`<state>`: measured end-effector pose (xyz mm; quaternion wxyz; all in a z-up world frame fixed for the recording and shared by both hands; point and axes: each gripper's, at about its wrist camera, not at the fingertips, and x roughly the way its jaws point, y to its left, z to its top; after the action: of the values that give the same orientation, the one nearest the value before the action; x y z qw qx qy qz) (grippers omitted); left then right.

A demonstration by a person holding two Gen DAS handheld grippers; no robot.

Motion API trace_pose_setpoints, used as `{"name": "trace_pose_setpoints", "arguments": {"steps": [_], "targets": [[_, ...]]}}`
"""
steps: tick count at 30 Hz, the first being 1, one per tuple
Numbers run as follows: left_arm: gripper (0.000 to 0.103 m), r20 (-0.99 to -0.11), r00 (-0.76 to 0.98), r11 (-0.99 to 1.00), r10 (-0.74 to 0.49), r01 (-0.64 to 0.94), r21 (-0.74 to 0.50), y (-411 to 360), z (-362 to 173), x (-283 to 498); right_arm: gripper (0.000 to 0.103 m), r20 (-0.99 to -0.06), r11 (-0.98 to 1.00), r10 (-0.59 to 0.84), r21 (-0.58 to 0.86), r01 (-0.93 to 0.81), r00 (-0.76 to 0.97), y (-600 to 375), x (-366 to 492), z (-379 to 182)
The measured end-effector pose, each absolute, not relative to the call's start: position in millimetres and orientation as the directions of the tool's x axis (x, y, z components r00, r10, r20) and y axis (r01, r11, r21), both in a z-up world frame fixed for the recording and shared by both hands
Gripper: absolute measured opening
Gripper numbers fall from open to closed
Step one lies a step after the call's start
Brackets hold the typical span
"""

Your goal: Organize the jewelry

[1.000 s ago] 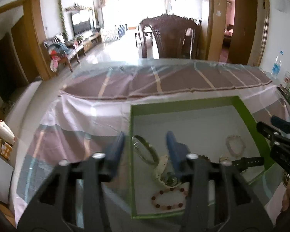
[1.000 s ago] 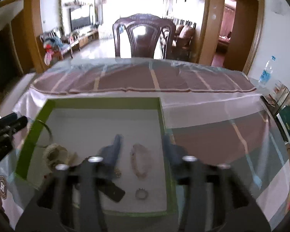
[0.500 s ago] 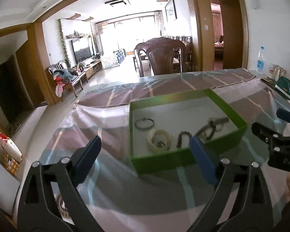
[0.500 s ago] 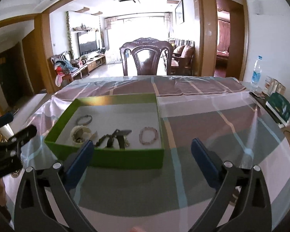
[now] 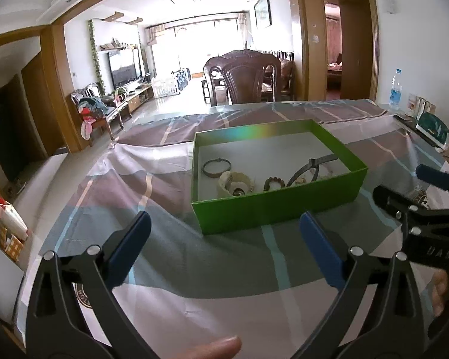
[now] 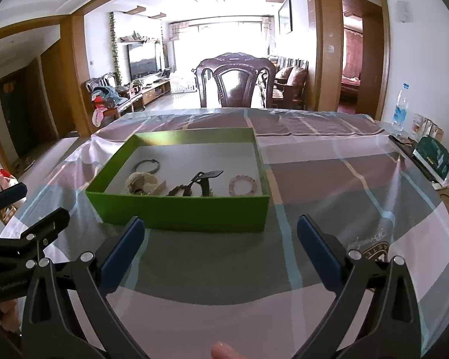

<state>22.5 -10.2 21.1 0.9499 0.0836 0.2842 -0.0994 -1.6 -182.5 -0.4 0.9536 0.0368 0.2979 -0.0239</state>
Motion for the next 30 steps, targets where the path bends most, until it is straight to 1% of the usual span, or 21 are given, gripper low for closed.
{"name": "trace_pose_setpoints", "arguments": {"steps": [6, 30], "targets": [[0.099, -0.570, 0.806, 0.967, -0.158, 0.244, 0.078, -7.5, 19.3, 22.3, 0.100, -0.573, 0.997, -0.029, 0.042, 0.064, 0.819, -179.5, -4.2, -2.5], [0.099, -0.580, 0.800, 0.967, -0.153, 0.243, 0.079, -7.5, 16.3, 20.1, 0.100, -0.565, 0.997, -0.028, 0.040, 0.062, 0.825, -177.2, -12.0, 0.1]]}}
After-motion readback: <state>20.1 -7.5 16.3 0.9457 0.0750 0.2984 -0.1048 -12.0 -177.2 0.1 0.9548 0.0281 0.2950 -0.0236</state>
